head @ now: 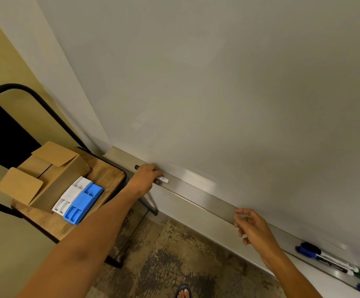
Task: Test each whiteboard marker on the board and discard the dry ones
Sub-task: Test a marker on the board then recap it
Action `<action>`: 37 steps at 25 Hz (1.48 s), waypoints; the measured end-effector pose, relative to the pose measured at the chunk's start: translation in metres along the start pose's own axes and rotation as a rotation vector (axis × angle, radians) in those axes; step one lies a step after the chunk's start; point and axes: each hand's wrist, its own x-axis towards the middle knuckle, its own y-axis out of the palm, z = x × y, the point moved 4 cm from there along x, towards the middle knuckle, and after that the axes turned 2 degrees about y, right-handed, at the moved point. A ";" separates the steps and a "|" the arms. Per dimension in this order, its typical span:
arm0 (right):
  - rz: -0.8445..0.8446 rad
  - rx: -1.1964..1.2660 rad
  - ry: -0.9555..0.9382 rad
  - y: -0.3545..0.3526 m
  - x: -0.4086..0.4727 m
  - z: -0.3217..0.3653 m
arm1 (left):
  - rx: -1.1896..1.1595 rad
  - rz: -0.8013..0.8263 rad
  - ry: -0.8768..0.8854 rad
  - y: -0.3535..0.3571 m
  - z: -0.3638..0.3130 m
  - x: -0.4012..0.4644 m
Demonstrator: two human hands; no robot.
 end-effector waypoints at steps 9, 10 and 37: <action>0.002 -0.012 -0.012 -0.002 0.005 0.003 | 0.002 0.002 -0.001 0.006 0.007 -0.011; -0.003 -0.007 -0.013 -0.004 0.005 0.003 | 0.004 0.007 0.003 0.005 0.006 -0.011; -0.196 -0.010 -0.050 -0.107 -0.052 -0.071 | -0.428 -0.154 0.274 0.030 -0.292 -0.010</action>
